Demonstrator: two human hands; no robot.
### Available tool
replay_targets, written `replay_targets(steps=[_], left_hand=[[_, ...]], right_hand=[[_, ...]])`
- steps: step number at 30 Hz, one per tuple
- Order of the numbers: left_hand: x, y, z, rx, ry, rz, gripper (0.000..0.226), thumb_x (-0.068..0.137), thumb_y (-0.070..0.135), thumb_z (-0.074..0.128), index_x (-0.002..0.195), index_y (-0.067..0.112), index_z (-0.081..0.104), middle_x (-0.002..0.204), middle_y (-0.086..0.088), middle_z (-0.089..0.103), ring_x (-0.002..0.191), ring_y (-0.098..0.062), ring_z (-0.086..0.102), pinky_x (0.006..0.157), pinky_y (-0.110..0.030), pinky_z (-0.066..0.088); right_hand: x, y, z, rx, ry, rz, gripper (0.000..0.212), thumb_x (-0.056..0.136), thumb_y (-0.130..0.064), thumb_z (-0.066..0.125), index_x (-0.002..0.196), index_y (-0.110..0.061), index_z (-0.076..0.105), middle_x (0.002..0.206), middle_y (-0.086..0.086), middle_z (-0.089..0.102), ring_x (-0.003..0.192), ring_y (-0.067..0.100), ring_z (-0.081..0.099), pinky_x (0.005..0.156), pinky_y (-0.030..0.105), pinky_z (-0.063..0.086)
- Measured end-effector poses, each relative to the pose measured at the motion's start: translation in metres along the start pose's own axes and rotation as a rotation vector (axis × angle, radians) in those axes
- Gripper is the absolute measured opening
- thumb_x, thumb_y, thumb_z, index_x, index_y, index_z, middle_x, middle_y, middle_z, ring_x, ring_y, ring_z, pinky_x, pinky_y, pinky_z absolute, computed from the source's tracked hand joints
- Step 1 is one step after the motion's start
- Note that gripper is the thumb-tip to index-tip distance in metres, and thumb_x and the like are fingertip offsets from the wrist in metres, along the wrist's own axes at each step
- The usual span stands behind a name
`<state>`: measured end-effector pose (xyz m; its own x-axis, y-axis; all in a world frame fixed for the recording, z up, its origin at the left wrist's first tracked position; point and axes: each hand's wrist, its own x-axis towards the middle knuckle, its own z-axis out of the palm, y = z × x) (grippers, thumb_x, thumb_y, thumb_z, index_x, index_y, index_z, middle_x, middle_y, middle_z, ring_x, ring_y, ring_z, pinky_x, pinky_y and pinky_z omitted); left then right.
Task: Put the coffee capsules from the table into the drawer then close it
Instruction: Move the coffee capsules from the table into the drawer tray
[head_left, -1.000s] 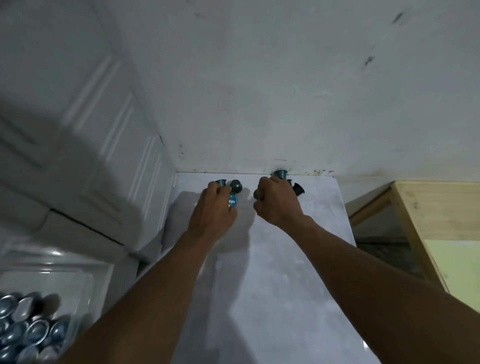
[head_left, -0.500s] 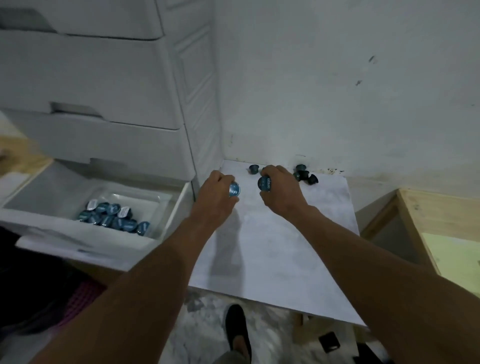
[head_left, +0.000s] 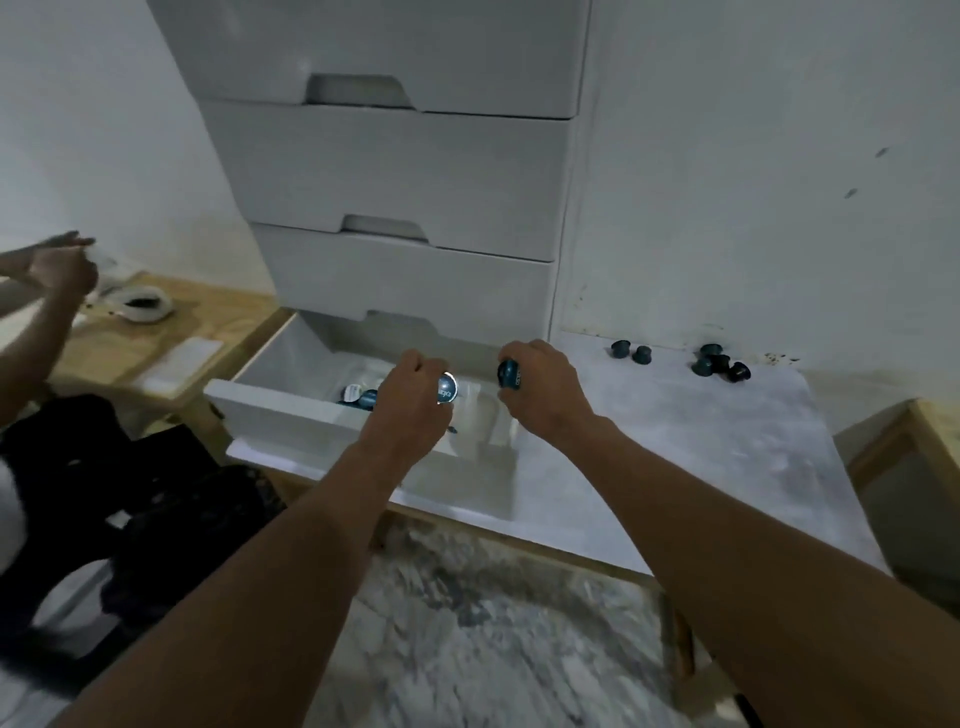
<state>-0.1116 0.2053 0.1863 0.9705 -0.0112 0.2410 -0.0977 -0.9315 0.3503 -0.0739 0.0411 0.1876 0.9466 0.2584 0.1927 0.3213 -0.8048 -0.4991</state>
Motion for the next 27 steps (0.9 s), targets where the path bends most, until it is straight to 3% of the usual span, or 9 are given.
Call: replay_targets(steps=[2, 5, 12, 16, 20, 27], left_hand=[[-0.002, -0.031, -0.014, 0.009, -0.020, 0.018, 0.033, 0.083, 0.010, 0.066, 0.114, 0.006, 0.057, 0.114, -0.012, 0.054, 0.097, -0.024, 0.055, 0.077, -0.021, 0.035], [0.000, -0.068, -0.030, 0.004, -0.026, 0.045, 0.035, 0.084, 0.011, 0.066, 0.117, 0.004, 0.058, 0.116, -0.014, 0.055, 0.101, -0.026, 0.055, 0.081, -0.025, 0.040], [0.014, -0.112, -0.032, -0.035, -0.065, 0.089, 0.034, 0.083, 0.007, 0.065, 0.115, 0.006, 0.058, 0.113, -0.012, 0.055, 0.097, -0.023, 0.055, 0.077, -0.022, 0.039], [0.034, -0.126, -0.022, -0.043, -0.098, 0.095, 0.035, 0.081, 0.011, 0.068, 0.115, 0.008, 0.059, 0.114, -0.009, 0.057, 0.098, -0.023, 0.056, 0.079, -0.022, 0.038], [0.067, -0.137, -0.007, -0.030, -0.148, 0.112, 0.035, 0.079, 0.010, 0.069, 0.114, 0.008, 0.061, 0.113, -0.009, 0.058, 0.098, -0.023, 0.056, 0.077, -0.023, 0.038], [0.114, -0.147, 0.028, -0.021, -0.278, 0.126, 0.038, 0.085, 0.010, 0.064, 0.123, 0.010, 0.056, 0.124, -0.009, 0.051, 0.106, -0.023, 0.055, 0.081, -0.021, 0.038]], right_hand=[[0.002, -0.025, 0.017, 0.015, -0.010, 0.013, 0.042, 0.082, -0.005, 0.065, 0.123, -0.012, 0.056, 0.119, 0.016, 0.055, 0.106, 0.031, 0.055, 0.083, 0.025, 0.037], [0.005, -0.055, 0.038, 0.003, -0.031, 0.043, 0.041, 0.083, -0.005, 0.064, 0.123, -0.012, 0.059, 0.119, 0.018, 0.054, 0.109, 0.032, 0.053, 0.089, 0.029, 0.040], [0.011, -0.083, 0.077, 0.011, -0.010, 0.142, 0.038, 0.084, -0.009, 0.062, 0.121, -0.013, 0.061, 0.116, 0.020, 0.052, 0.101, 0.036, 0.057, 0.091, 0.034, 0.046], [0.035, -0.078, 0.088, -0.039, -0.010, 0.167, 0.042, 0.082, -0.008, 0.061, 0.123, -0.013, 0.059, 0.118, 0.019, 0.055, 0.105, 0.034, 0.057, 0.091, 0.034, 0.044], [0.065, -0.063, 0.102, -0.064, -0.043, 0.190, 0.036, 0.079, -0.006, 0.065, 0.115, -0.008, 0.060, 0.111, 0.016, 0.060, 0.098, 0.031, 0.059, 0.082, 0.034, 0.048], [0.097, -0.032, 0.132, -0.085, -0.133, 0.239, 0.043, 0.078, 0.000, 0.066, 0.120, -0.010, 0.060, 0.120, 0.017, 0.054, 0.104, 0.032, 0.056, 0.084, 0.028, 0.042]])
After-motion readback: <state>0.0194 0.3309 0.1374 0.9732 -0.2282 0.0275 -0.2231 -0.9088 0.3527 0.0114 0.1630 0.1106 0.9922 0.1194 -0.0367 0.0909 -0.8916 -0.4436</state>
